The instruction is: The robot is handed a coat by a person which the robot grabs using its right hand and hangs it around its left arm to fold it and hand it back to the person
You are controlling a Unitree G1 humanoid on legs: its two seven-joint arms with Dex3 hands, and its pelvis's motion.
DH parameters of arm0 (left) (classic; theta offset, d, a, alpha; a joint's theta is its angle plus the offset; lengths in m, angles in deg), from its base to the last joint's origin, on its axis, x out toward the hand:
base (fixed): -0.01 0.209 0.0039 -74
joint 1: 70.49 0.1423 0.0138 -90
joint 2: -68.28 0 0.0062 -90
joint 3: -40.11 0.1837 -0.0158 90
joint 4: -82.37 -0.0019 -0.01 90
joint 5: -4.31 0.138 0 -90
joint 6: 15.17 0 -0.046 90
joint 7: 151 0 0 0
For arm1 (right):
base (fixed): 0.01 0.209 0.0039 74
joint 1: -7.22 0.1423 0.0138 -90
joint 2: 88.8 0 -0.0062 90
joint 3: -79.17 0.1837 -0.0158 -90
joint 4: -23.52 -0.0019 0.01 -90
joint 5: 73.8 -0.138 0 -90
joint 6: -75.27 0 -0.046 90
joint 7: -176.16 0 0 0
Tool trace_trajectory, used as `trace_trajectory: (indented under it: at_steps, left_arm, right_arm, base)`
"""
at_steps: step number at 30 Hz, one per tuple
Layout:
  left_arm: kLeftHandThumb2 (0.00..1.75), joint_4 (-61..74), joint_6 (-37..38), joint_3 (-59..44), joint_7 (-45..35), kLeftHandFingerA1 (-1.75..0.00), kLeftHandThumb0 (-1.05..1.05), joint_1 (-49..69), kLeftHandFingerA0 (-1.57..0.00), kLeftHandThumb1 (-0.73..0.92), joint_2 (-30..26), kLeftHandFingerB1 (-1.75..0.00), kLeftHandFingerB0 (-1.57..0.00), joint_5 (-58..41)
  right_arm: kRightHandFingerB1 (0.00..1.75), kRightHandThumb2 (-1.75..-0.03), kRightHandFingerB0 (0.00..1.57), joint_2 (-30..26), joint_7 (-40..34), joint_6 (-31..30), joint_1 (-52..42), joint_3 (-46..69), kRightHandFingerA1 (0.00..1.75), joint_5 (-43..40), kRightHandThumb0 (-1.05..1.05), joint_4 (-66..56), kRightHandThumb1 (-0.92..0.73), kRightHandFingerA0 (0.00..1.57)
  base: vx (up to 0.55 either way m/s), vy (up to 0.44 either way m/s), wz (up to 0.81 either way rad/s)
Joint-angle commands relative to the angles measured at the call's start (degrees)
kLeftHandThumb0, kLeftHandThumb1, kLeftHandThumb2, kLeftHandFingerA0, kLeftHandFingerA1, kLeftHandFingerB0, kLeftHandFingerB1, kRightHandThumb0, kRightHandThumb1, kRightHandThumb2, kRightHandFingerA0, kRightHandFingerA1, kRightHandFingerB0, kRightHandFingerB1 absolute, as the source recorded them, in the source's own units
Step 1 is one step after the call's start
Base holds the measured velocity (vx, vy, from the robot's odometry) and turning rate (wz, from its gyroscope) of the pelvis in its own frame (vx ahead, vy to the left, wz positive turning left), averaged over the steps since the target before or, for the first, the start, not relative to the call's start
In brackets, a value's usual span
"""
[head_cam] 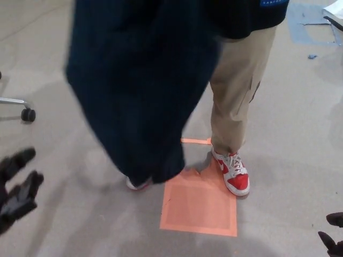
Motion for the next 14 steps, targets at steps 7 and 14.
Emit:
trace_trajectory:
  at_steps: [7,14]
  left_arm:
    - [0.66,-16.1,8.7,3.6,7.8,-0.35,-0.61,5.2,-0.22,0.88,-5.4,-0.3,-0.15,7.6]
    - [1.03,-19.1,3.3,4.0,6.0,-0.42,-0.7,7.0,-0.04,0.72,-6.3,-0.33,-0.03,7.4]
  right_arm:
    - [0.33,-0.63,0.32,-0.2,0.4,1.5,-3.3,-0.4,0.34,-0.3,-0.49,0.0,-0.76,0.33]
    - [0.33,-0.63,0.32,-0.2,1.8,2.4,-5.5,-0.8,0.34,-0.2,-0.48,0.4,-0.76,0.31]
  base:
    - [0.0,0.0,0.0]
    - [0.0,0.0,0.0]
